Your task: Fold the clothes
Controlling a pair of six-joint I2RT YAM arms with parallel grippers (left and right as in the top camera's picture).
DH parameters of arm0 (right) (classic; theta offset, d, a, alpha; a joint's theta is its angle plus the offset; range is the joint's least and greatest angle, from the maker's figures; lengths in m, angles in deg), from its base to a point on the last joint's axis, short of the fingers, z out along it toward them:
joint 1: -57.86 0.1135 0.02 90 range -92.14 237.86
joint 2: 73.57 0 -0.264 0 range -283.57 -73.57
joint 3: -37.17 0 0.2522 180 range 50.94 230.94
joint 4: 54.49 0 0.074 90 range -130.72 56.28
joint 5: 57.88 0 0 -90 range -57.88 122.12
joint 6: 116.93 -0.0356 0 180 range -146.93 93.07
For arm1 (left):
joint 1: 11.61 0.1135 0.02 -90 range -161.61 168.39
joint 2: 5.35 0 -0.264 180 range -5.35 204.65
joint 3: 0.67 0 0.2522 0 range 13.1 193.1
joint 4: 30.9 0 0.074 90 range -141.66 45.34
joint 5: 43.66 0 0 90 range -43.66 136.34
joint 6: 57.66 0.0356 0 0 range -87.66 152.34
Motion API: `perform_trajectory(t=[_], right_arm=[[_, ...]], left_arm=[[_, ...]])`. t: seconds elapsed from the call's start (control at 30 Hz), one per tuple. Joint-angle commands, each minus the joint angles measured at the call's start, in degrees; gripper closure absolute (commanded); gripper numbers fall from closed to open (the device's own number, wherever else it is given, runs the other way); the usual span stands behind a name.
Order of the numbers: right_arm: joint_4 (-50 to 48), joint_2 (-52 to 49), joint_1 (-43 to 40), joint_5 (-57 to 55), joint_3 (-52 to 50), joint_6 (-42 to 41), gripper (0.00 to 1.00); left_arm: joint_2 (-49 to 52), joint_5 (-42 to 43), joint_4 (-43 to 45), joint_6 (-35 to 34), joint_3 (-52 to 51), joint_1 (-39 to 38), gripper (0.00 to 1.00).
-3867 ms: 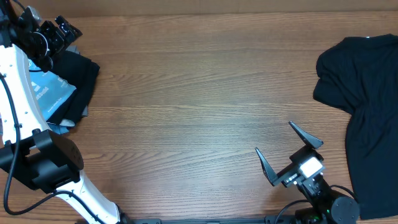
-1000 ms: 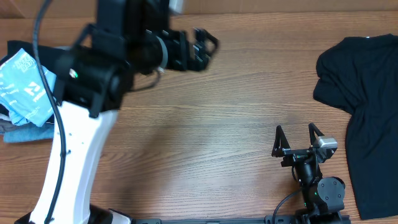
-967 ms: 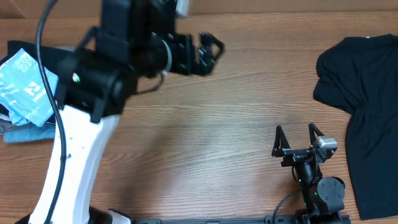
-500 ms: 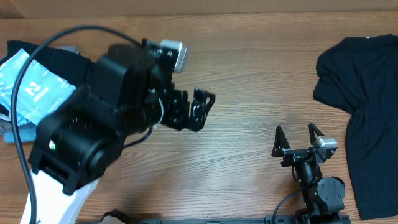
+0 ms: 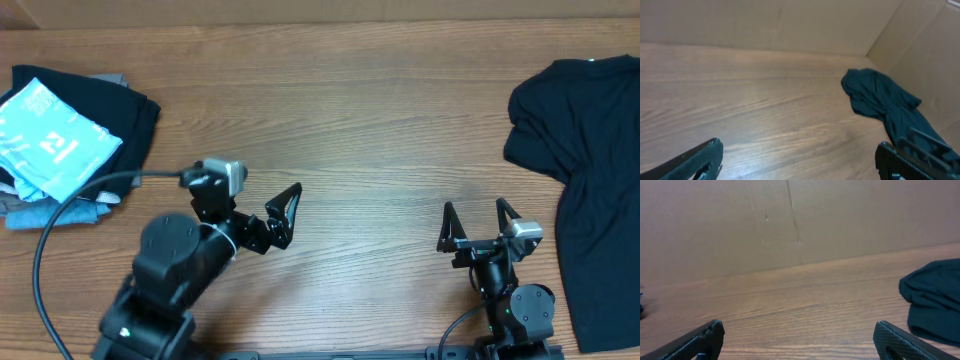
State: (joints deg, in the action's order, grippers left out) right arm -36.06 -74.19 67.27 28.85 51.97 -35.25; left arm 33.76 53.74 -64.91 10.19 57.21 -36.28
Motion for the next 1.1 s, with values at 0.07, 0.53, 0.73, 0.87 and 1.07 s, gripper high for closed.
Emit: perform_trajectory(t=[0.07,0.53,0.73,0.87,1.07], right_arm=[[-0.22,0.39,-0.15,-0.52,-0.59,-0.26,0.00],[-0.22,0.39,-0.15,-0.55,-0.59,-0.26,0.00],[-0.22,0.39,-0.15,-0.52,-0.59,-0.26,0.00],[-0.22,0.39,-0.15,-0.52,-0.59,-0.26,0.00],[-0.22,0.39,-0.15,-0.52,-0.59,-0.26,0.00]], left_arm=[[-10.82,-0.76,16.35,-0.15,-19.71,3.61,0.00],[-27.28,-5.07,29.11,-0.11,-42.75,11.63,0.00],[-31.47,-7.50,27.50,2.67,-43.85,15.43,0.00],[-35.10,-8.00,22.43,9.66,-43.85,18.82,0.00],[-38.95,-8.04,15.91,22.67,-43.85,20.17,0.00]])
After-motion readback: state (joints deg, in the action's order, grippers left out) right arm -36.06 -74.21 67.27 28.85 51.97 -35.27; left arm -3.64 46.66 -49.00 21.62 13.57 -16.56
